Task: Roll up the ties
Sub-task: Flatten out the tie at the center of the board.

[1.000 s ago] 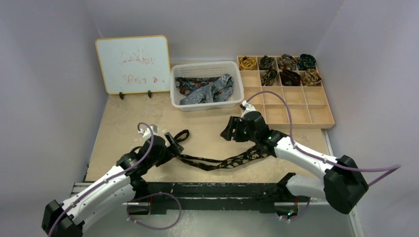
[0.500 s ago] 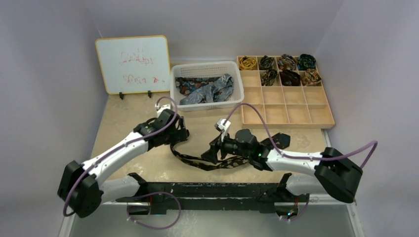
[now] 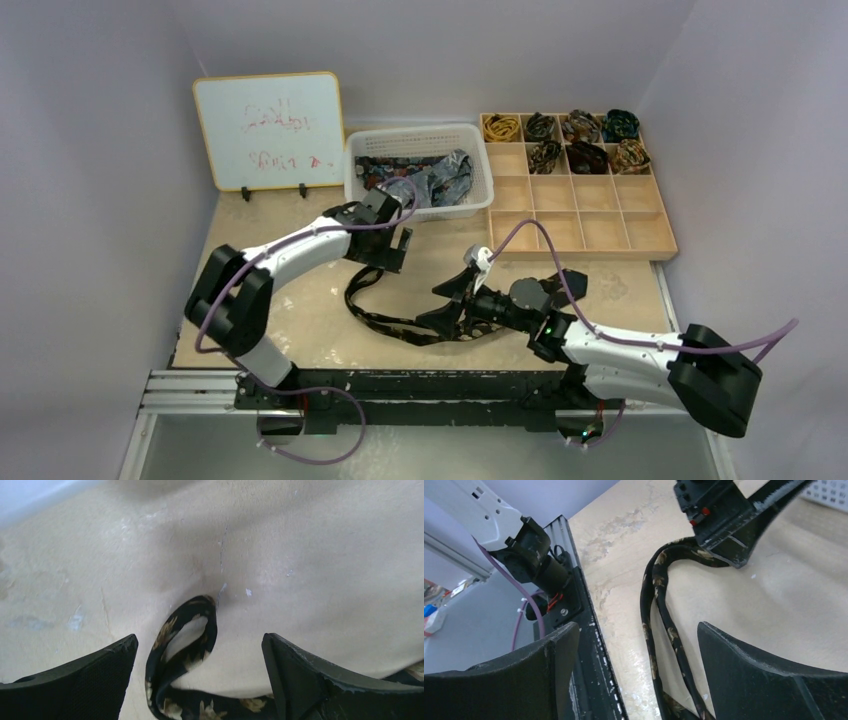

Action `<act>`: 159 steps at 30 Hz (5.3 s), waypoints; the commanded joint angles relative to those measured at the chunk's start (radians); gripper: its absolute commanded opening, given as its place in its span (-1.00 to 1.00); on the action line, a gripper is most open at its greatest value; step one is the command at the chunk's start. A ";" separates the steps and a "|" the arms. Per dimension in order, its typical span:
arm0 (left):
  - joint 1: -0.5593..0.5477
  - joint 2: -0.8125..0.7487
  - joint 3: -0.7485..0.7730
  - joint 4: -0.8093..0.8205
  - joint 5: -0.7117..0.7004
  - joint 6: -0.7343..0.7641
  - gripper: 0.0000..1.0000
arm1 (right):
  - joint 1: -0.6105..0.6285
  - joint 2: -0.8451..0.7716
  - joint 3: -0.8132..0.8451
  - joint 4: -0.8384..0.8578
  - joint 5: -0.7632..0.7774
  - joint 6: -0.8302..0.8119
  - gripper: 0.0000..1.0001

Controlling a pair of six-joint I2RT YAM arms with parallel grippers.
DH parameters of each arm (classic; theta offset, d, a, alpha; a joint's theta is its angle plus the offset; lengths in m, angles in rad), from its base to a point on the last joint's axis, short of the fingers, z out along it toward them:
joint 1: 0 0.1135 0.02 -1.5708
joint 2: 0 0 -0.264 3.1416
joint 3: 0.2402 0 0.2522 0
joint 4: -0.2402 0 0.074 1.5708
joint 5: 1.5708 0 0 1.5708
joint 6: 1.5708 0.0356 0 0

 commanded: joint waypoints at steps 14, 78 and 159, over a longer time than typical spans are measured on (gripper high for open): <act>0.056 0.202 0.098 -0.040 0.110 0.218 0.40 | 0.003 0.033 0.013 -0.008 0.007 0.024 0.83; 0.272 -0.936 -0.512 -0.064 -0.089 -0.737 -0.73 | 0.475 0.774 0.581 -0.661 0.903 0.069 0.18; 0.469 -0.676 -0.522 0.063 0.064 -0.557 0.61 | 0.089 0.701 0.707 -0.786 0.213 -0.089 -0.40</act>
